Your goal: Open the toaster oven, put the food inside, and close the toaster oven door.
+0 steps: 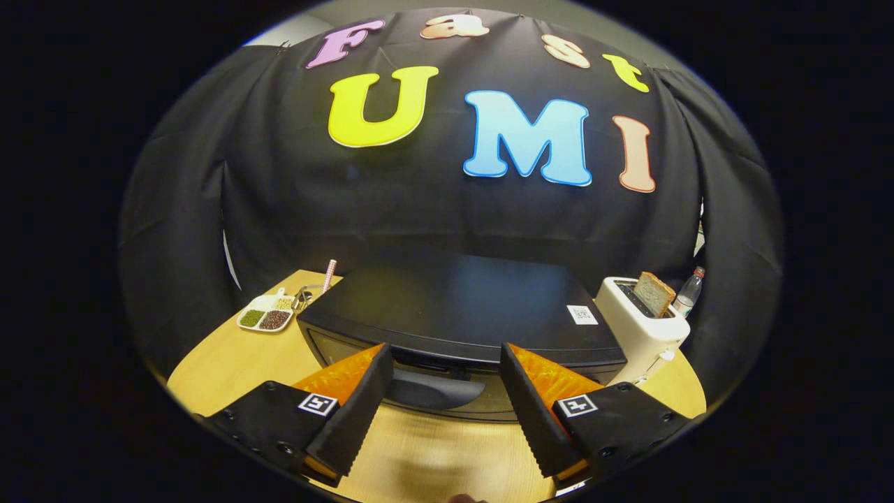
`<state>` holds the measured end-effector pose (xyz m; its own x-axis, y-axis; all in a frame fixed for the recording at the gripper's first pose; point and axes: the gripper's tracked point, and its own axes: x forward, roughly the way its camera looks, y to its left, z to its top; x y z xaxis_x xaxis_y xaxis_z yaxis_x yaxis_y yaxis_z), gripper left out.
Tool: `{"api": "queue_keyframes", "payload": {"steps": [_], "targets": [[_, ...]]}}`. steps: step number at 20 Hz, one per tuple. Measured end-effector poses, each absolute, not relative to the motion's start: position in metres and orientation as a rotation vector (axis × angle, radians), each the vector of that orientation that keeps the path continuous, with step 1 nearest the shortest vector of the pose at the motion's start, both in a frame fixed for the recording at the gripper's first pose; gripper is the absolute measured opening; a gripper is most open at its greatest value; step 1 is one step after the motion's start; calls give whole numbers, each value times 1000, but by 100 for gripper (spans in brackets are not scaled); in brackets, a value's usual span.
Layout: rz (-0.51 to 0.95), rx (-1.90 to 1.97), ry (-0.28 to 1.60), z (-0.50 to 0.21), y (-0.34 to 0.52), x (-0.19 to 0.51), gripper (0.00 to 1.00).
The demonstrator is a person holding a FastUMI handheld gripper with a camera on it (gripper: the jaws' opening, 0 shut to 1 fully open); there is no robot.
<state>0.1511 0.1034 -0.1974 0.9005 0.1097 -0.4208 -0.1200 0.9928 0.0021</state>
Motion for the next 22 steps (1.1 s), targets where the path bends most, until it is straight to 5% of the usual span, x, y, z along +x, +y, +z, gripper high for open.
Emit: {"api": "queue_keyframes", "payload": {"steps": [8, 22], "targets": [[159, -13, 416, -210, 128, 156, 96], [-26, 49, 457, -216, 117, 160, 98]]}}
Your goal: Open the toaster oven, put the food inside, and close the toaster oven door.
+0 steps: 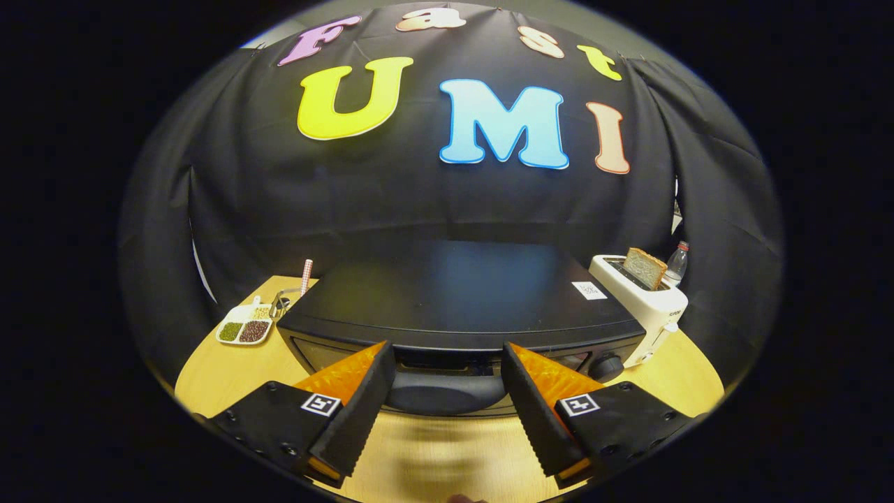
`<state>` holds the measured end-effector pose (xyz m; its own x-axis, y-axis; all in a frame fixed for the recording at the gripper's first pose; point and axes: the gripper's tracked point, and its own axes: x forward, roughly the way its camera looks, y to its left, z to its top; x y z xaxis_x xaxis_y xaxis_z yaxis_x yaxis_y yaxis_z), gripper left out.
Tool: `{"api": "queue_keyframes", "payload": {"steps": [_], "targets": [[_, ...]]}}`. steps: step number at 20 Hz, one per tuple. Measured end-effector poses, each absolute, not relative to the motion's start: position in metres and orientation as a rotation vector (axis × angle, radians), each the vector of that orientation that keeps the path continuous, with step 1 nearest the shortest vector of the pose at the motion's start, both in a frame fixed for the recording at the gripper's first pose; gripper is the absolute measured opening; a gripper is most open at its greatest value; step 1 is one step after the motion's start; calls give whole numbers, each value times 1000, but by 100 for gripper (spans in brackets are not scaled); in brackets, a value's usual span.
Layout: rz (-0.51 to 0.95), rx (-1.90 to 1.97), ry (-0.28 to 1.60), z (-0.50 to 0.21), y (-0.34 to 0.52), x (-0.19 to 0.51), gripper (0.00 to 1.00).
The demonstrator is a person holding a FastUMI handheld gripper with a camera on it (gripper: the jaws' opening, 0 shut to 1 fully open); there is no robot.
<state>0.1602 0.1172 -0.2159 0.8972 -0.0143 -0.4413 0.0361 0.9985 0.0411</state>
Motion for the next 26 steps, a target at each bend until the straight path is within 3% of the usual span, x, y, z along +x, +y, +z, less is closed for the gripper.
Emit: {"api": "queue_keyframes", "payload": {"steps": [26], "targets": [[-22, 50, 711, -269, 126, 54, 97]]}}
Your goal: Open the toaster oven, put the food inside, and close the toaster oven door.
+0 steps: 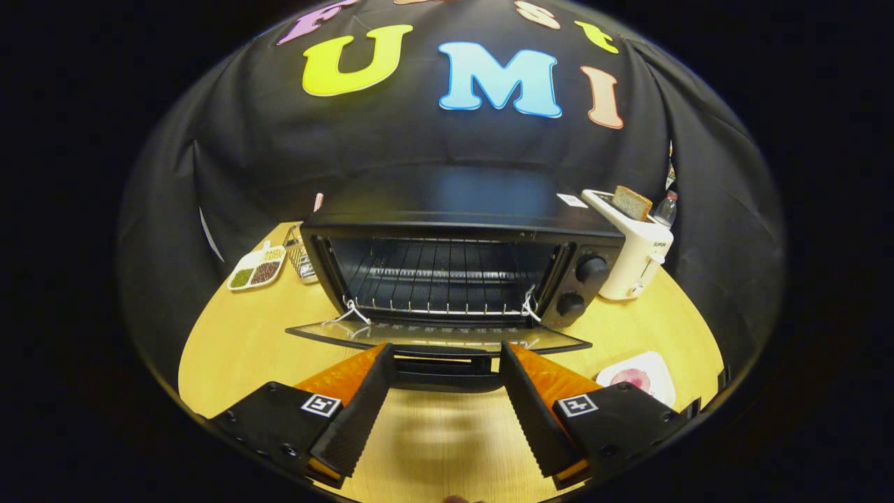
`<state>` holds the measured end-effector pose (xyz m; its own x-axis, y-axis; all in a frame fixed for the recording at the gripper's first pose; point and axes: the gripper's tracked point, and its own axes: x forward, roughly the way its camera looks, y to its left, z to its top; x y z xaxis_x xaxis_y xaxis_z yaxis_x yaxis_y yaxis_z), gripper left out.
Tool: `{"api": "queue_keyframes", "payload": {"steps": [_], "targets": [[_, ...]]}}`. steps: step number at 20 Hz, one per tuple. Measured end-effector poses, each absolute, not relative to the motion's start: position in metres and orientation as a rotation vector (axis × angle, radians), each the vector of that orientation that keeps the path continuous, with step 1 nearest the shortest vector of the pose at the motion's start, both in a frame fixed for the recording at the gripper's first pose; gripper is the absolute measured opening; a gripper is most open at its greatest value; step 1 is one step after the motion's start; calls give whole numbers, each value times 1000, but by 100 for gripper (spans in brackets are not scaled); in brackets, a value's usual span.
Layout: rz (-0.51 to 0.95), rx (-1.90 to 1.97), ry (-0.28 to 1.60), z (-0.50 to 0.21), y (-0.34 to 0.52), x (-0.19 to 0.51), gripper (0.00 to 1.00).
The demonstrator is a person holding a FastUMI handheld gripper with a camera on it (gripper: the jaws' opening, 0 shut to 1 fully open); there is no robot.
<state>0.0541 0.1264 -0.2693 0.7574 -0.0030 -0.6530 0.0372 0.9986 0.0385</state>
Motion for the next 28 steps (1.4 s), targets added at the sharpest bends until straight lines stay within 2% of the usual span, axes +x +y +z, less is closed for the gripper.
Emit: {"api": "queue_keyframes", "payload": {"steps": [7, 16, 21, 28], "targets": [[-39, 45, 966, -343, 112, 3, 99], [4, 70, 971, -307, 40, -31, 99], [-51, 1, 931, -277, -44, -41, 98], [-43, 10, 980, -297, -127, -35, 99]]}}
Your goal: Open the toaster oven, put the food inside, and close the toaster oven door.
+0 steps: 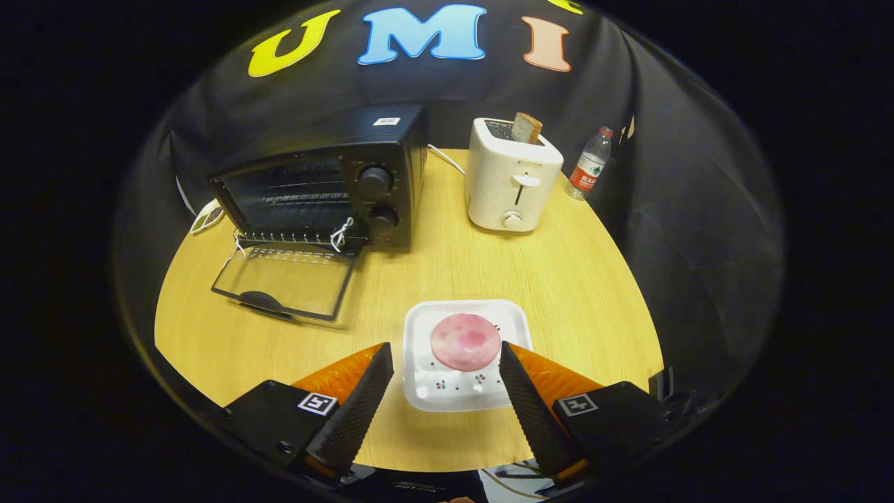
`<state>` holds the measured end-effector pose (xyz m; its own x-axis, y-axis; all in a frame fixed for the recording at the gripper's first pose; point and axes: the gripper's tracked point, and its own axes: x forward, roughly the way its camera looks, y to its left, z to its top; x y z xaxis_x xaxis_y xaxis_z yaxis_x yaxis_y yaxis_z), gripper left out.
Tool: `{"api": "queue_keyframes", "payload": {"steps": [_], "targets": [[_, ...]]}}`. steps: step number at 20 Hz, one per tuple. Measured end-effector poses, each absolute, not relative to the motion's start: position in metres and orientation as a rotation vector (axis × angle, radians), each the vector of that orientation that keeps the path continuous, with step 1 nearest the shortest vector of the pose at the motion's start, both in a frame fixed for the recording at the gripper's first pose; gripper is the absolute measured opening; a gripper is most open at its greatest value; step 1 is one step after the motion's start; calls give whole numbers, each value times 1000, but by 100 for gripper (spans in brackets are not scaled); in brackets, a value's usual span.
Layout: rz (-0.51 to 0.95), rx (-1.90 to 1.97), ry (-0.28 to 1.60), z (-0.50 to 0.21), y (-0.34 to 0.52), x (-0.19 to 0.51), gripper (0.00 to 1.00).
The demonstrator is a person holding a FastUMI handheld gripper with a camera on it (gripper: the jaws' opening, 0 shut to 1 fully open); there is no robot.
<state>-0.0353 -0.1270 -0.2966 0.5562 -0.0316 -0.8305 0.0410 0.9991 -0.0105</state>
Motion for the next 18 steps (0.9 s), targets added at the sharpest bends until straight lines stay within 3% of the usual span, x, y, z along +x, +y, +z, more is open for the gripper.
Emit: {"api": "queue_keyframes", "payload": {"steps": [8, 18], "targets": [[29, 47, 1113, -339, -199, -37, 99], [81, 97, 1246, -388, -216, -47, 97]]}}
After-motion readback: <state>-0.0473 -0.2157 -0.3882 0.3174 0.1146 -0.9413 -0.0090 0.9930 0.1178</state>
